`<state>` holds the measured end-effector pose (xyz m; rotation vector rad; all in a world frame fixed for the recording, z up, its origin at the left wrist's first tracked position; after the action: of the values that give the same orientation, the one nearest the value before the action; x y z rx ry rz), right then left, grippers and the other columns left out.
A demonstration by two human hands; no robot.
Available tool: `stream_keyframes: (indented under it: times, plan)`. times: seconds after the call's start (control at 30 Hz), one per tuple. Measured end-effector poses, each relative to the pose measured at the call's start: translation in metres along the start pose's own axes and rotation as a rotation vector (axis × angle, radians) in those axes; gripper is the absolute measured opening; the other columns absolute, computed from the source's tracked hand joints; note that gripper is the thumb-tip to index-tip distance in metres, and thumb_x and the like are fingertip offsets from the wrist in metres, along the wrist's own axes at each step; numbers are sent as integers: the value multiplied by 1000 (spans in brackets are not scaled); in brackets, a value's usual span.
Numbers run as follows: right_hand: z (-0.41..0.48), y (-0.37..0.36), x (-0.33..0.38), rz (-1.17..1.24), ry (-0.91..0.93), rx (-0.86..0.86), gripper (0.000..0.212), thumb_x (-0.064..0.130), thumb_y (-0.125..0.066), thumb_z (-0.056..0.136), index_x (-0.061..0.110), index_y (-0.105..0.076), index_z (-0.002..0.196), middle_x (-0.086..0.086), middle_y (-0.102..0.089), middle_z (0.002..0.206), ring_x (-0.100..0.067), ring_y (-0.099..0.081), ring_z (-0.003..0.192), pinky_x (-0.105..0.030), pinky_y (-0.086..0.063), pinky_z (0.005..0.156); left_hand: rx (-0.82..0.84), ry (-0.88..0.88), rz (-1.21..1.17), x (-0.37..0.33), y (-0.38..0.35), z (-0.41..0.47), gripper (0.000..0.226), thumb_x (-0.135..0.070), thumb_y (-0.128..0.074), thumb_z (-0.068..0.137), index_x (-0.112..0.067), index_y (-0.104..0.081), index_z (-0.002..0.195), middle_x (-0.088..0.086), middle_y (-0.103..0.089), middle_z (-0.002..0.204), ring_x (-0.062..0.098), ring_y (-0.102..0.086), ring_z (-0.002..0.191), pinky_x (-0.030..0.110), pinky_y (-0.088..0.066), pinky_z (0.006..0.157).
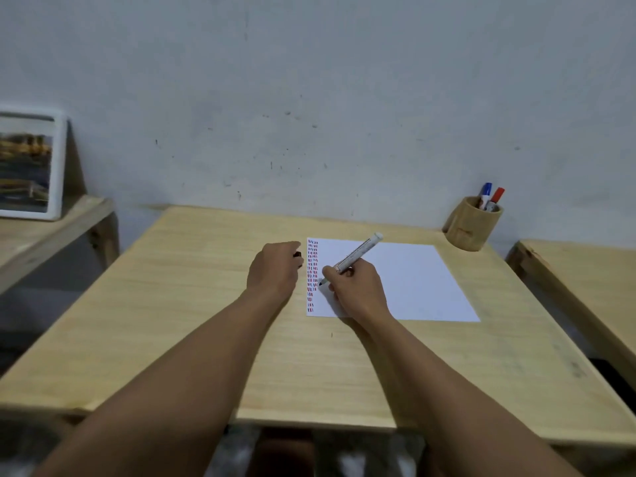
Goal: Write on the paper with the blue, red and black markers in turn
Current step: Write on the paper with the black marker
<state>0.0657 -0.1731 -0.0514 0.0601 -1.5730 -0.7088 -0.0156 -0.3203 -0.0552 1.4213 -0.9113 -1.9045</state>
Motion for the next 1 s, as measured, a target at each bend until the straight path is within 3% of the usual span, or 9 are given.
stream_keyframes:
  times: [0.03,0.1,0.17,0.23,0.33,0.43,0.7,0.87,1.0]
  plan:
    - [0,2,3,-21,15,-9,29,29,-66,84,0,-68,80,-7,-75,74,-15,-64,62,-28,-46,57,-13,-7,0,-2,2,2,19,-19,-58,94,-22,-67,110,7,-67,94,33,-60,88,34,-49,75]
    - [2,3,5,-63,37,-16,31,28,-66,84,-1,-64,74,-7,-73,70,-15,-60,58,-27,-42,52,-20,-15,69,-6,3,-3,36,-25,-58,96,-15,-58,131,8,-71,110,35,-63,106,39,-52,82]
    - [3,5,8,-114,64,-21,30,27,-66,84,6,-57,64,-7,-64,59,-16,-52,53,-27,-39,50,-80,-51,146,-6,2,-10,27,-26,-51,99,-10,-58,119,10,-70,105,35,-62,104,39,-47,80]
    - [4,5,6,-114,67,-11,31,28,-66,82,10,-53,61,-12,-62,57,-16,-50,52,-28,-40,51,-62,-91,238,-1,-2,-15,24,-26,-42,101,-10,-59,105,9,-67,107,32,-58,108,41,-42,88]
    - [4,3,2,-107,55,-17,31,29,-66,82,7,-56,62,-18,-71,68,-16,-54,54,-28,-43,53,52,-103,338,7,-12,-16,39,-29,-30,104,-11,-57,125,6,-58,132,27,-44,133,45,-33,109]
    - [4,2,2,-105,60,-16,37,28,-66,83,-5,-60,69,-18,-72,70,-14,-53,53,-26,-40,49,90,-101,374,8,-15,-14,49,-30,-26,105,-9,-43,145,6,-45,151,27,-31,146,49,-23,118]
    - [5,2,1,-100,63,6,36,28,-66,83,-5,-64,68,-12,-72,63,-14,-59,53,-26,-46,52,123,-89,376,10,-17,-15,52,-31,-24,106,-9,-35,152,6,-36,159,26,-22,151,49,-17,122]
    - [5,3,2,-104,50,21,34,22,-68,81,11,-46,58,3,-49,48,-10,-40,45,-20,-32,41,132,-83,359,9,-17,-15,52,-31,-24,106,-9,-34,152,6,-34,161,26,-20,152,49,-15,123]
    - [7,4,0,-20,20,-42,30,25,-66,83,-1,-64,68,0,-67,58,-12,-57,53,-25,-43,51,97,-64,299,6,-13,-18,48,-29,-28,104,-9,-44,145,7,-47,151,27,-31,147,49,-21,120]
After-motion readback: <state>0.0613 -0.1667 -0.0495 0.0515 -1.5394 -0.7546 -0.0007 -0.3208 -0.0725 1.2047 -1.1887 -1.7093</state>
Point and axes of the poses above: each hand's wrist, its own z-axis towards the middle knuckle, its own y-axis out of the back of the hand, x = y × z, the point moved 2 cm from there along z, towards the middle knuckle
